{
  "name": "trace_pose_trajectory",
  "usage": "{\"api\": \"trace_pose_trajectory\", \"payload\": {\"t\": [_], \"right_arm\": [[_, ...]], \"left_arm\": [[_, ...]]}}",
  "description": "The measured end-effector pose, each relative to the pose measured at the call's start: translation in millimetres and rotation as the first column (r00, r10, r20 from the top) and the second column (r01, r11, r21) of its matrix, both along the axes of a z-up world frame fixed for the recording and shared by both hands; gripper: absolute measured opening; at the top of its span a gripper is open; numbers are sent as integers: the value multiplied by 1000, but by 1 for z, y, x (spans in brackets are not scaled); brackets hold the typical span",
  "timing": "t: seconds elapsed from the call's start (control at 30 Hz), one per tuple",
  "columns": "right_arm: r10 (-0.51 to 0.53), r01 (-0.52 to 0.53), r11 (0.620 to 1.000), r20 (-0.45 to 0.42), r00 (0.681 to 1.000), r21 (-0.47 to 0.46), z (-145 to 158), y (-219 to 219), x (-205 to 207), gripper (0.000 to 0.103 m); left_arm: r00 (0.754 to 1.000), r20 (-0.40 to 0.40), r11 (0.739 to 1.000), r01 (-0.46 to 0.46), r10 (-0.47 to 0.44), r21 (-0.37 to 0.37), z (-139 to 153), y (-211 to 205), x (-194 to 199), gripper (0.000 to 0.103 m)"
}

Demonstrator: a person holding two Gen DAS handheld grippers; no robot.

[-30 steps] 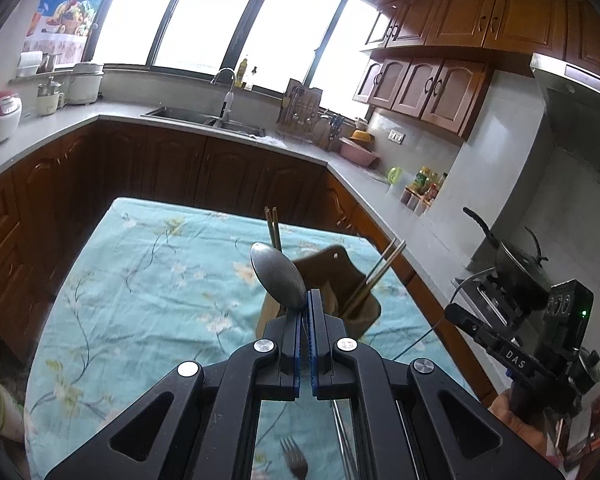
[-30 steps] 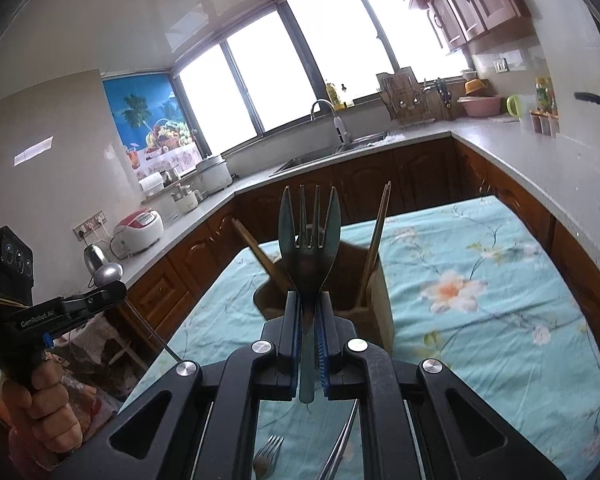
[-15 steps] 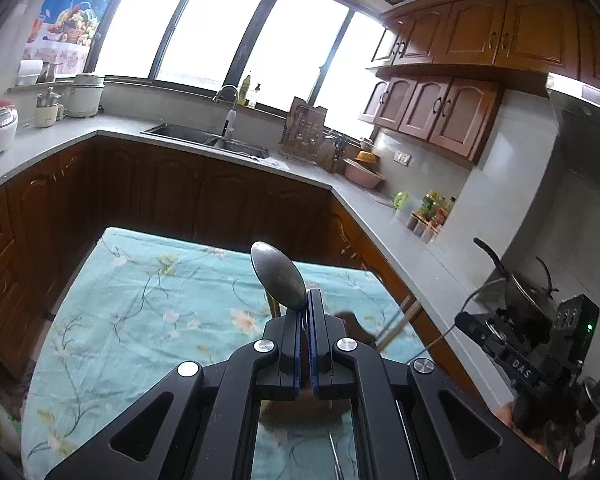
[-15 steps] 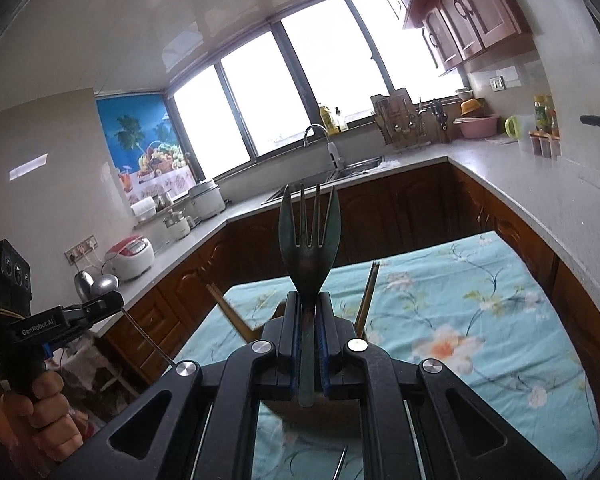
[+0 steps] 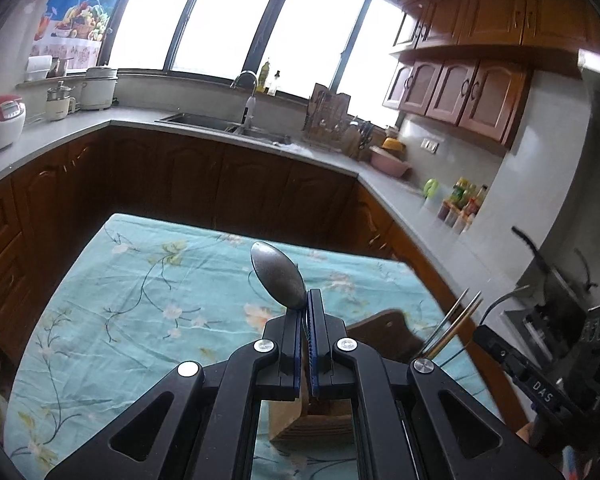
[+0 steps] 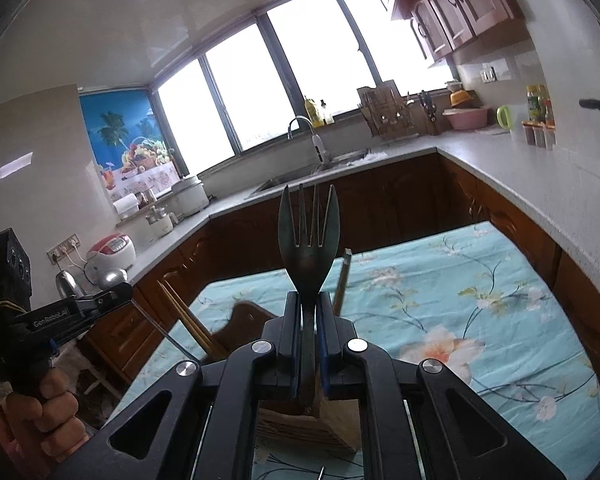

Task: Organize utensils
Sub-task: 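Lift the spoon and fork and carry them over the wooden caddy, then lower the spoon and fork into the caddy and open both tools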

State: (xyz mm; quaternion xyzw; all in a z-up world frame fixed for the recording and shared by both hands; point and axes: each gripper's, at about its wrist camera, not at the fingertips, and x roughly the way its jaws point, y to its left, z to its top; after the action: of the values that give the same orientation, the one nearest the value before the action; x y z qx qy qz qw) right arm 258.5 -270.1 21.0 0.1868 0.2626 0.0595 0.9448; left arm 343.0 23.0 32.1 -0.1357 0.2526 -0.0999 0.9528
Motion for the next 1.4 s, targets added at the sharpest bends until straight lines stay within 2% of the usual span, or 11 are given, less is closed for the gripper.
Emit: {"api": "trace_pose_trajectory", "payload": {"t": [0.37,0.6,0.77,1.17,1.4], "right_arm": [[15,-15,1000,-68,998,6,-27,8,7,7],[32,-33,999,-112,993,-1,-40,15,11,8],[35,-36,999,-115,993,-7,-39,16,11,8],[40,-41,999,-119,992,-5,-41,16,10,8],[33,-34,999,-123,992,-8,-41,15,11,12]], "left_arm": [[998,-45,994,37,-32,99,-20,-33,16,1],[995,-77,991,68,-60,114,-27,-42,18,1],[993,-93,988,82,-71,129,-32,-43,20,2],[990,-115,991,91,-80,98,-34,-35,26,2],[990,-117,991,91,-79,94,-35,-36,24,4]]}}
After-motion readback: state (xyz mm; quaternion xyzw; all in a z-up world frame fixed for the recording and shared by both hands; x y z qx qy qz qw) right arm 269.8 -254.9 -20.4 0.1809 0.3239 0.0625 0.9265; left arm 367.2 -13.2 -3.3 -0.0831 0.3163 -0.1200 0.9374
